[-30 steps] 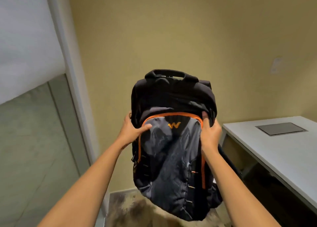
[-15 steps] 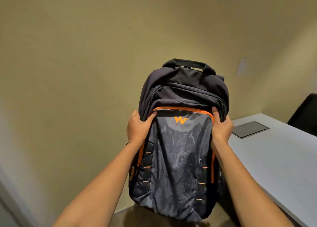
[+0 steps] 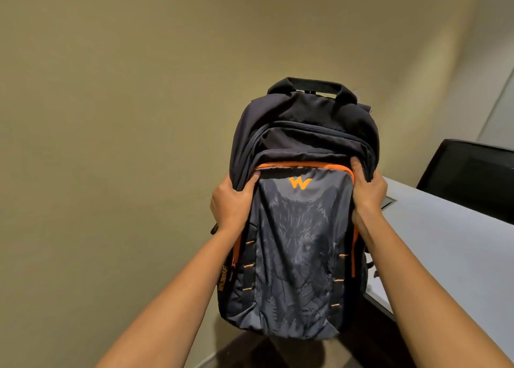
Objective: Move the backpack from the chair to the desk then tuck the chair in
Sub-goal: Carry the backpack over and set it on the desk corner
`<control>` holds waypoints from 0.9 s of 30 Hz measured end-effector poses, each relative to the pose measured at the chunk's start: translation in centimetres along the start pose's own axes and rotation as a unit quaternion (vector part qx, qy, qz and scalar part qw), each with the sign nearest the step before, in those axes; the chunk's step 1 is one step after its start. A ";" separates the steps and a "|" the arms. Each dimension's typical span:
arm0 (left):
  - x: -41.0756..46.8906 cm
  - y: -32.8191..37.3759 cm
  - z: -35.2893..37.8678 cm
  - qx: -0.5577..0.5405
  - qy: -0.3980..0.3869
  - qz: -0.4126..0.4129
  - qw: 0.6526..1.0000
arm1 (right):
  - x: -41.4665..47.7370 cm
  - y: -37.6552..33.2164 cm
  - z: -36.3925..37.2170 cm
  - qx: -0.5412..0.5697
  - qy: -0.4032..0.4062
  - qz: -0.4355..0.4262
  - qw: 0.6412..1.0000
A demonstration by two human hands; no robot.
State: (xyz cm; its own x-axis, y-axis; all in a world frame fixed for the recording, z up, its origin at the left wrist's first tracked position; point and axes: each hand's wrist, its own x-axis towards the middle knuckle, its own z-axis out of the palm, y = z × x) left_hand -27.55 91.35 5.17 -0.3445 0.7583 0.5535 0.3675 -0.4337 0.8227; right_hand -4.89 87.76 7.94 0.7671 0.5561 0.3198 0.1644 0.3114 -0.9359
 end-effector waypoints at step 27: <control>10.1 -2.2 27.4 -0.108 -0.095 0.027 0.989 | 24.5 8.8 3.5 0.010 0.093 -0.008 0.996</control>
State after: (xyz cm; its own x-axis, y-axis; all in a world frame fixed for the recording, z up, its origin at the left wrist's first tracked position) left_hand -8.22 113.35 5.39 -0.1529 0.8002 0.5799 0.1813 -0.5542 0.8124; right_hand 13.22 106.82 8.06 0.8658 0.3998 0.3008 0.1674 0.3351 -0.9272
